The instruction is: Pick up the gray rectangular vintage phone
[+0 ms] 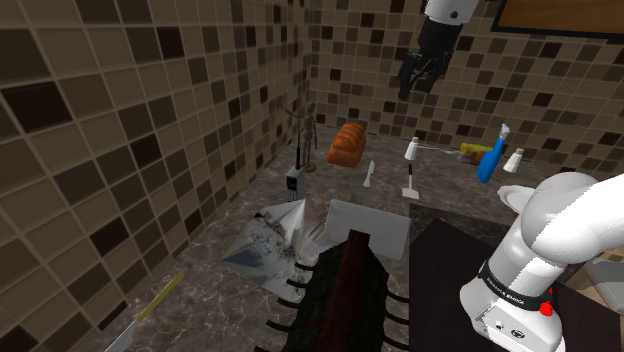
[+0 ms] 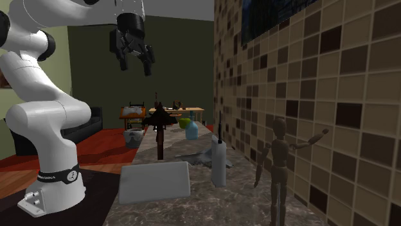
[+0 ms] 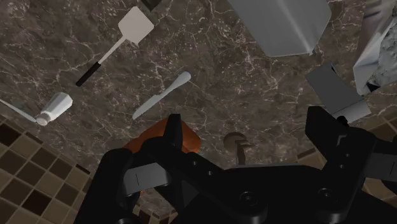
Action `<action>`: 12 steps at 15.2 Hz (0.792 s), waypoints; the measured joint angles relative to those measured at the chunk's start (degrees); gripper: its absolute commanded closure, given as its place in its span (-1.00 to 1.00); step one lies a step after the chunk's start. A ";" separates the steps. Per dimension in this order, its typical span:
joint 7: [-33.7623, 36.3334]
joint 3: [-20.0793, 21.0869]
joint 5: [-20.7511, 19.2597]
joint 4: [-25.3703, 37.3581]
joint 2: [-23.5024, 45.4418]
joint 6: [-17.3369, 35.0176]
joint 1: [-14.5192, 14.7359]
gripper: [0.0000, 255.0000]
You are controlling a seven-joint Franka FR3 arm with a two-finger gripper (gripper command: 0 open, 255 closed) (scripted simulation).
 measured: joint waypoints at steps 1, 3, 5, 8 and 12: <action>0.00 0.00 0.00 0.00 0.00 0.00 0.00 -1.00; 0.29 0.79 0.31 1.39 3.00 0.53 0.42 -1.00; 0.17 1.47 0.50 3.19 7.08 1.13 0.86 -1.00; 0.08 2.66 0.67 6.26 14.03 2.35 1.53 -1.00; 0.17 4.45 0.60 12.17 23.92 2.69 2.40 -1.00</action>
